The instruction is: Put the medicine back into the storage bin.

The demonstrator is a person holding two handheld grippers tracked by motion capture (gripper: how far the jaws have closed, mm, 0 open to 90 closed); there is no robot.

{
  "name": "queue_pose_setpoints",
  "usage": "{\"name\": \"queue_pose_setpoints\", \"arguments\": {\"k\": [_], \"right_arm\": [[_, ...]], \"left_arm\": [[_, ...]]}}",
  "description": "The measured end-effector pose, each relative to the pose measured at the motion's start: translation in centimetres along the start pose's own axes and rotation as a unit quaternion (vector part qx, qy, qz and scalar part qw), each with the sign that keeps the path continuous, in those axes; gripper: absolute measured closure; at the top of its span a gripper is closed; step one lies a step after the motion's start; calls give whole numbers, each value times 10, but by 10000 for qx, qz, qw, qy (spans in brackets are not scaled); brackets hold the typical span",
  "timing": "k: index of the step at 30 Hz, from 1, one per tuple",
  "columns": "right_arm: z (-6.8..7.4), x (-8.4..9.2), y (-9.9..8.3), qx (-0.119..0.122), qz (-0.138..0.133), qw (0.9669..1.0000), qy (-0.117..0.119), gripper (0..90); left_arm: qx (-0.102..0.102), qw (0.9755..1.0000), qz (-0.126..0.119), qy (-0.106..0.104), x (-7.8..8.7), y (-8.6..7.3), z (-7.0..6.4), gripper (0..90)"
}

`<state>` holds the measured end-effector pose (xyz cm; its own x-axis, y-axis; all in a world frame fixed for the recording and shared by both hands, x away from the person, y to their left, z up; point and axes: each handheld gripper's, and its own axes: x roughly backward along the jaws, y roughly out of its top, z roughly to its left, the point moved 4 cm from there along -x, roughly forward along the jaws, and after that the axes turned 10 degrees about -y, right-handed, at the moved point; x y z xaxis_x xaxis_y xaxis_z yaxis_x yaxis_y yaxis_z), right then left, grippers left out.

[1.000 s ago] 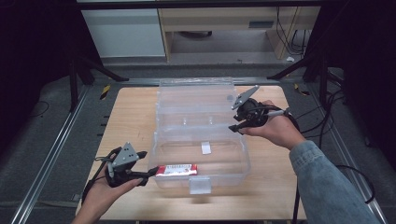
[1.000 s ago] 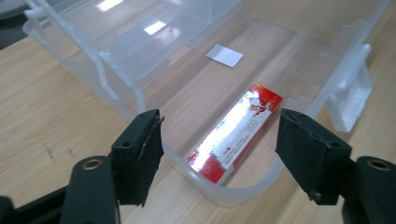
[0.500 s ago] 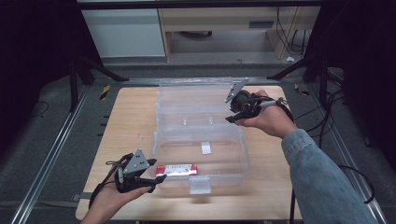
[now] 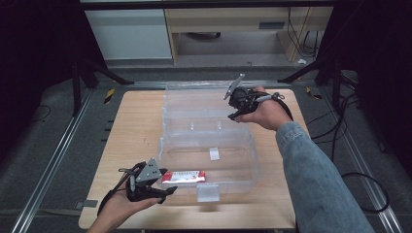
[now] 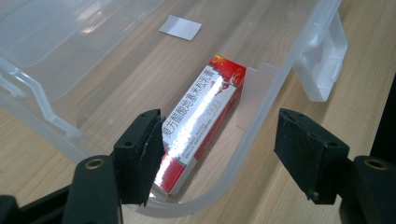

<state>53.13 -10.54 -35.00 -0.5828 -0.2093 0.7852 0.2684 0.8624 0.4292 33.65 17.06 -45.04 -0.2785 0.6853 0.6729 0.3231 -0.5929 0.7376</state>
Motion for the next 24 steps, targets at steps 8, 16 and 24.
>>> {"name": "queue_pose_setpoints", "arguments": {"k": [8,16,24], "right_arm": [[2,-9,1,93,86,9999,44,580],[4,-15,3,219,146,9996,88,634],[1,-17,4,313,192,9993,82,706]], "left_arm": [[-129,9996,206,-155,-6,3,1,411],[-212,9976,555,-356,-13,-1,3,552],[-342,9939,829,-639,-14,-1,6,698]]}}
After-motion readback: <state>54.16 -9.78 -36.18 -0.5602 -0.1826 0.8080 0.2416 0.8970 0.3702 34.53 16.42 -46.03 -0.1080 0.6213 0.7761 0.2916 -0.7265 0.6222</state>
